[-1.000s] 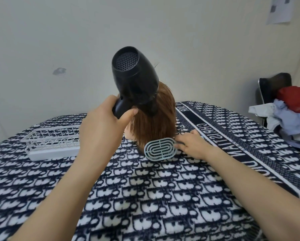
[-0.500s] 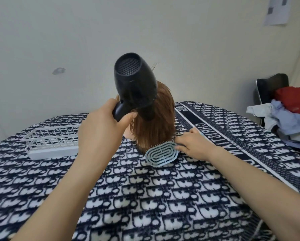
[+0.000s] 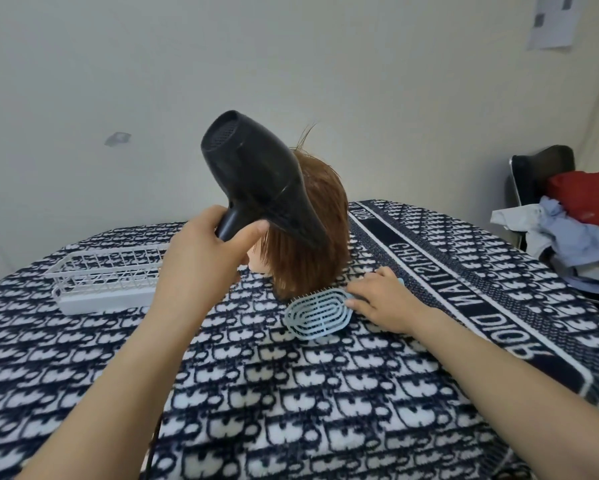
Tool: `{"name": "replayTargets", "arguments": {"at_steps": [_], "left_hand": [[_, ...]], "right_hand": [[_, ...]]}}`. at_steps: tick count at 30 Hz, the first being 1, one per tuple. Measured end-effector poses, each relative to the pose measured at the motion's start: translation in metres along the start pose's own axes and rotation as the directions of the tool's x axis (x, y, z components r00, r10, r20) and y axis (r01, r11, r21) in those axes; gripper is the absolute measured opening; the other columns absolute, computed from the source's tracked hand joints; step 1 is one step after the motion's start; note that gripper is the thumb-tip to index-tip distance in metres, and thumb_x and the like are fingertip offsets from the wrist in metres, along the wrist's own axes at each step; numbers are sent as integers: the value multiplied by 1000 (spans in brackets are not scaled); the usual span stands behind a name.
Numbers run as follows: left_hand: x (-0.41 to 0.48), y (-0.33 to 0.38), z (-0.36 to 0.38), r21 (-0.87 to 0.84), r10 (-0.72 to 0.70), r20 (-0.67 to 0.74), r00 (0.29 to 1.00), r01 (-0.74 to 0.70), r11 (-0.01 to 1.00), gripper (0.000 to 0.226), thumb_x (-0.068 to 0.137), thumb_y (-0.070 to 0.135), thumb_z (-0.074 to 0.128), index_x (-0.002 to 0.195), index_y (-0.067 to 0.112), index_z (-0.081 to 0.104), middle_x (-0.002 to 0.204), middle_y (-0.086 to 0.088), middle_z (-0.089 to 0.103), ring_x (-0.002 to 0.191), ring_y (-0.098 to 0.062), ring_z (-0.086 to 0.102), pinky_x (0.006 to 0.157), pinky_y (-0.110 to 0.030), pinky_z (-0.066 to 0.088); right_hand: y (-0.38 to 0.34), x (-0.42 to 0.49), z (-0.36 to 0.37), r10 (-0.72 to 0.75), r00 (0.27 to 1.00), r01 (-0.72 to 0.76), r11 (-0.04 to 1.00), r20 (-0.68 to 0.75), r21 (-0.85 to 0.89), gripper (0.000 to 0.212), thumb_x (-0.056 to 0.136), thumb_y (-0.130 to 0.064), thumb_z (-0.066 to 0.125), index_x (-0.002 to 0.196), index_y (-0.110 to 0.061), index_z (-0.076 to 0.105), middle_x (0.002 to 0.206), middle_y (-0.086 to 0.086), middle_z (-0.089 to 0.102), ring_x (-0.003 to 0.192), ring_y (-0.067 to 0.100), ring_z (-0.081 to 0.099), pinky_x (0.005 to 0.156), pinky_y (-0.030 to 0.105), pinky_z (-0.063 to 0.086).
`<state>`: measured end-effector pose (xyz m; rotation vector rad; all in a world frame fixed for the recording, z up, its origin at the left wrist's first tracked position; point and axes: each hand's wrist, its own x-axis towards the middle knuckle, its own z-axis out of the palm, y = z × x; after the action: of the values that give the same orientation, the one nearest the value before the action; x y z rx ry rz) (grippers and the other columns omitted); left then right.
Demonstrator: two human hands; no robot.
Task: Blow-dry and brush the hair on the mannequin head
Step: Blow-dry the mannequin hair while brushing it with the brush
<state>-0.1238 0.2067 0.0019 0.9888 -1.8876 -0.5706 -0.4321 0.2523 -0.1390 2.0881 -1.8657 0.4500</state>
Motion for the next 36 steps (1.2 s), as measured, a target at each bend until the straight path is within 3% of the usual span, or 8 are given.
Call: {"name": "replayTargets", "arguments": {"at_steps": [5,7,9,12,16,21,31,36], "left_hand": [[-4,-1,-10,-20,13,-58,998,-14,1000,34,86,62,70,85,29,61,62,4,66,54,-25,65,60,-52,59],[-7,2,-13,-58,21,-79,997,-26,998,38,83,65,68,85,28,61,64,0,65,59,-31,64,64,-57,59],[-8,7,-13,-75,32,-96,995,-39,996,40,80,66,64,84,27,60,68,-5,64,62,-35,63,65,-59,57],[-9,15,-12,-91,34,-112,993,-44,995,45,77,70,60,84,26,58,69,-5,64,62,-35,63,64,-58,54],[-9,23,-9,-80,45,-137,990,-56,995,47,77,71,57,86,25,58,72,-6,66,67,-37,66,65,-59,56],[-4,29,-6,-87,72,-151,986,-86,993,46,79,70,57,88,25,59,75,-5,67,70,-36,66,68,-60,56],[2,28,9,-113,74,-163,984,-93,989,36,86,61,65,88,25,59,74,-4,68,69,-35,67,68,-58,56],[6,24,12,-129,49,-84,995,-59,990,30,90,56,68,86,28,60,64,6,67,54,-14,64,57,-43,52]], "right_hand": [[-18,-7,0,283,932,-157,878,-225,451,26,99,-37,42,74,-31,43,63,-10,44,58,3,41,61,25,31],[-32,-3,-1,516,835,-203,608,-188,768,30,101,-31,42,73,-23,45,62,-7,43,53,10,39,55,26,32],[-50,7,-7,663,748,-146,210,-30,967,30,104,-29,37,79,-16,48,60,-3,41,52,14,37,52,32,34],[-77,29,-21,685,670,-72,-323,286,944,32,104,-37,34,89,-12,47,55,-3,43,44,13,37,44,27,34],[-104,69,-48,599,631,41,-661,494,749,33,103,-39,36,82,-14,43,52,-1,42,41,12,36,43,24,32],[-121,105,-66,511,611,78,-799,604,597,30,102,-38,38,87,-14,47,54,1,41,44,14,37,45,23,37],[-120,103,-35,438,528,107,-884,728,454,30,99,-39,44,84,-13,47,47,1,40,28,13,35,39,16,36],[-117,97,-21,376,559,120,-919,739,377,33,98,-40,47,80,-13,46,39,2,40,25,13,35,34,16,36]]}}
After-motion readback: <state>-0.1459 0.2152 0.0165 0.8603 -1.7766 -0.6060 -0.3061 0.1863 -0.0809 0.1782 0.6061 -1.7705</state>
